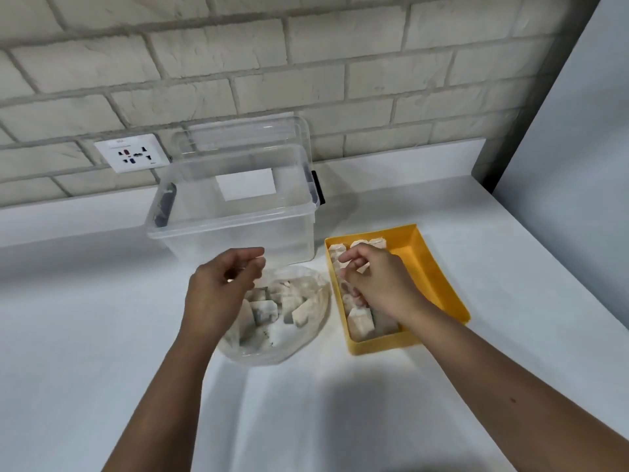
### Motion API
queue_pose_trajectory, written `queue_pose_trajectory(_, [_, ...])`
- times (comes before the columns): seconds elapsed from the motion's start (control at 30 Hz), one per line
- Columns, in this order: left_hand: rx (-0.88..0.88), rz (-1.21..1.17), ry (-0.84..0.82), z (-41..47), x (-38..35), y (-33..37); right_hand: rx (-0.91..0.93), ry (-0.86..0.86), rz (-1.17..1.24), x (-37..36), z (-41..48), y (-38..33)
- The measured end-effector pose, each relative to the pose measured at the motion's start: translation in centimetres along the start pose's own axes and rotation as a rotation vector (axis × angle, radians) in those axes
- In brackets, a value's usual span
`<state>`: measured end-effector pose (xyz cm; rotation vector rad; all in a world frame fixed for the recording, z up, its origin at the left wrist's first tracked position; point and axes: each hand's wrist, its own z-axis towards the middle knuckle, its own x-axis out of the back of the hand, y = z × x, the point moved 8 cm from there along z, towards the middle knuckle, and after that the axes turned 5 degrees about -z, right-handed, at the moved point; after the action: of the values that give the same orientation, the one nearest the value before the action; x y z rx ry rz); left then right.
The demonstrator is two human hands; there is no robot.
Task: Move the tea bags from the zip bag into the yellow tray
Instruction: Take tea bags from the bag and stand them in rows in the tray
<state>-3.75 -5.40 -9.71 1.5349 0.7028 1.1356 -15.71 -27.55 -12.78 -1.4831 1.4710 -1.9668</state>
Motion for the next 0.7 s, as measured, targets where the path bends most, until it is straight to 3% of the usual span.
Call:
queue_pose_trajectory(0.17, [-0.010, 0.102, 0.060, -0.9, 3.1, -2.1, 0.171, -0.098, -0.059, -4.2, -1.5, -3.5])
queue_pose_trajectory(0.3, [-0.120, 0.409, -0.044, -1.7, 2.0, -3.9, 0.223, -0.237, -0.089, -9.2, -1.9, -4.5])
queue_pose_trajectory(0.47, [-0.265, 0.871, -0.142, -1.8, 1.0, -5.8, 0.279, -0.305, -0.374, -13.8, -1.2, -4.1])
queue_pose_trajectory(0.7, [-0.249, 0.880, -0.181, -1.7, 1.3, -6.8, 0.213, -0.231, -0.662, -16.1, -0.3, -3.1])
